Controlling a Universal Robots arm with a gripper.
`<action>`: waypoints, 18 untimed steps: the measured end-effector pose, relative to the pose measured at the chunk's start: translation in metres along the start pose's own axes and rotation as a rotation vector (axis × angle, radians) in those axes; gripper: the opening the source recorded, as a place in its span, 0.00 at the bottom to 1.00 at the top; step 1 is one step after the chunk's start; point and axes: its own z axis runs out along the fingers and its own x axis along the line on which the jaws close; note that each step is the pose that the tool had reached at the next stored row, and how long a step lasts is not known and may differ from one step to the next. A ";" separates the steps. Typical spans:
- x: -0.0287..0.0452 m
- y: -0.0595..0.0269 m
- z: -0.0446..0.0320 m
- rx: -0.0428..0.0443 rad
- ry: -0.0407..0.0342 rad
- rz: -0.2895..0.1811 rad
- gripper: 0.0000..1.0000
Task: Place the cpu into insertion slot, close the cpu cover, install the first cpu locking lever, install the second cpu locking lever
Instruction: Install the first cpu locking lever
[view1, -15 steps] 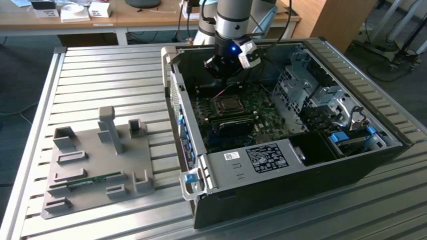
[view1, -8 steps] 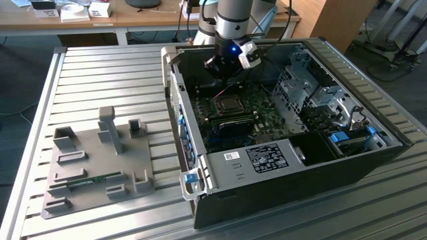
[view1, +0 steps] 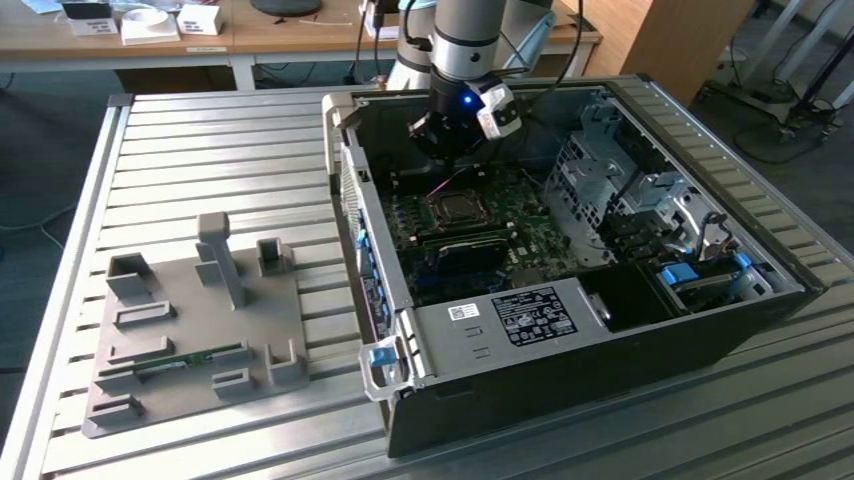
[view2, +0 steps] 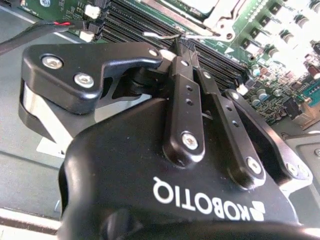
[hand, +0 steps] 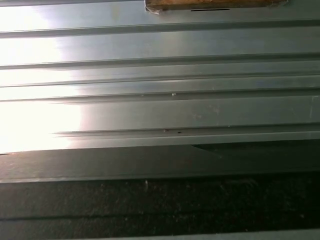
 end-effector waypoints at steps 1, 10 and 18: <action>0.0000 0.0000 0.0001 0.0001 0.0000 0.000 0.11; -0.0017 -0.0002 0.0015 -0.0001 -0.0002 0.000 0.11; -0.0021 -0.0003 0.0035 0.0000 -0.0002 0.000 0.11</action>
